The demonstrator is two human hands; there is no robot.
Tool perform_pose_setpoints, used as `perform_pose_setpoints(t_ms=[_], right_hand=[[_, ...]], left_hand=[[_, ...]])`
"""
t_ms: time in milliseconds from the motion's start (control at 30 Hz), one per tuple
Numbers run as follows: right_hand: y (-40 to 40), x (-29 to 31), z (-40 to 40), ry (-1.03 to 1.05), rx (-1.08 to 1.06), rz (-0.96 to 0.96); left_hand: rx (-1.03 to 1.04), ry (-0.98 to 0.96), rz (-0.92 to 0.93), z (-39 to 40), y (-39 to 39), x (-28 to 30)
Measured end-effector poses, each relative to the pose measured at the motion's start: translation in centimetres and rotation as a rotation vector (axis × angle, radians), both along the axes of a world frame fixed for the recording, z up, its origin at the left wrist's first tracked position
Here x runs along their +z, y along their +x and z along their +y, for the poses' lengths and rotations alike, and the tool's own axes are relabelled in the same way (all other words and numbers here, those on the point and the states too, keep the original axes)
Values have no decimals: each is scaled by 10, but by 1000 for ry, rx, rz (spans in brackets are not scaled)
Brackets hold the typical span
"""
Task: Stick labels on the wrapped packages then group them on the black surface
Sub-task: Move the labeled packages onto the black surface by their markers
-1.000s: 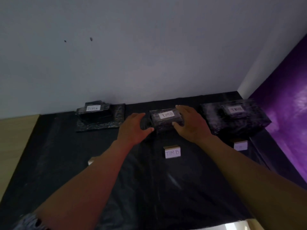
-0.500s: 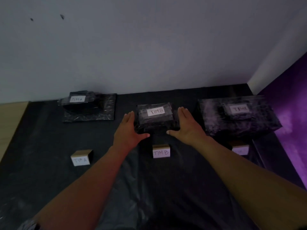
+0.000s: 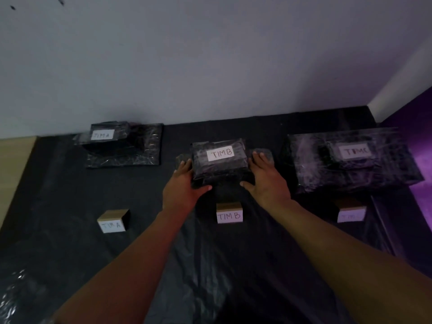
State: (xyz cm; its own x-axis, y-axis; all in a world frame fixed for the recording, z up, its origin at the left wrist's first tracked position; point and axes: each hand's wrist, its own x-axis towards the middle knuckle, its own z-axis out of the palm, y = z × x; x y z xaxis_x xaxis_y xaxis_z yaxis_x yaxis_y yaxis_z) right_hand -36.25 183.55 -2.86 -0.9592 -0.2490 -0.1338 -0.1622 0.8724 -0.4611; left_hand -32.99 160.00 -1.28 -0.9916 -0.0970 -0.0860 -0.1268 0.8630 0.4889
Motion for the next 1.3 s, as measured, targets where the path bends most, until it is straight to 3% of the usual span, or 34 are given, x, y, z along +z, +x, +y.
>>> perform_pose_setpoints(t_ms=[767,1300], right_hand=[[-127,3,-29,-63,-77,-25],[-156,1,-34,-69,-87,-2]], left_hand=[[34,-96,49,-21,-119,3],[50,-99,63,-23,-149,4]])
